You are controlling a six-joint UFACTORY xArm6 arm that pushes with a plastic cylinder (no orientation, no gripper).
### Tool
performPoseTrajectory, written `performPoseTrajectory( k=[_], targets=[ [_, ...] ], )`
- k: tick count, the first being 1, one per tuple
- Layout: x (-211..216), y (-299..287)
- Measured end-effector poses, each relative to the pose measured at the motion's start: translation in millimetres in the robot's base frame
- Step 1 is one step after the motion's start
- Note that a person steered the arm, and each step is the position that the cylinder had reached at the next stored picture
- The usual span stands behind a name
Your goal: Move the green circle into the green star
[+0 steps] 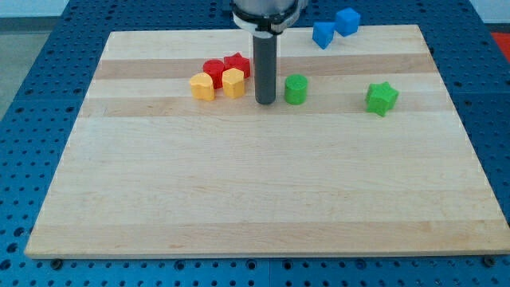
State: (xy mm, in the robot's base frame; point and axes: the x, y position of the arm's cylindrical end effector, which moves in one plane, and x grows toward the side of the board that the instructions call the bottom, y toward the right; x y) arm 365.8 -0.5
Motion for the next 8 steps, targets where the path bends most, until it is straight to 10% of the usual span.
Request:
performPoseTrajectory(
  k=[6, 8],
  targets=[
    [-63, 135],
    [-12, 162]
  ],
)
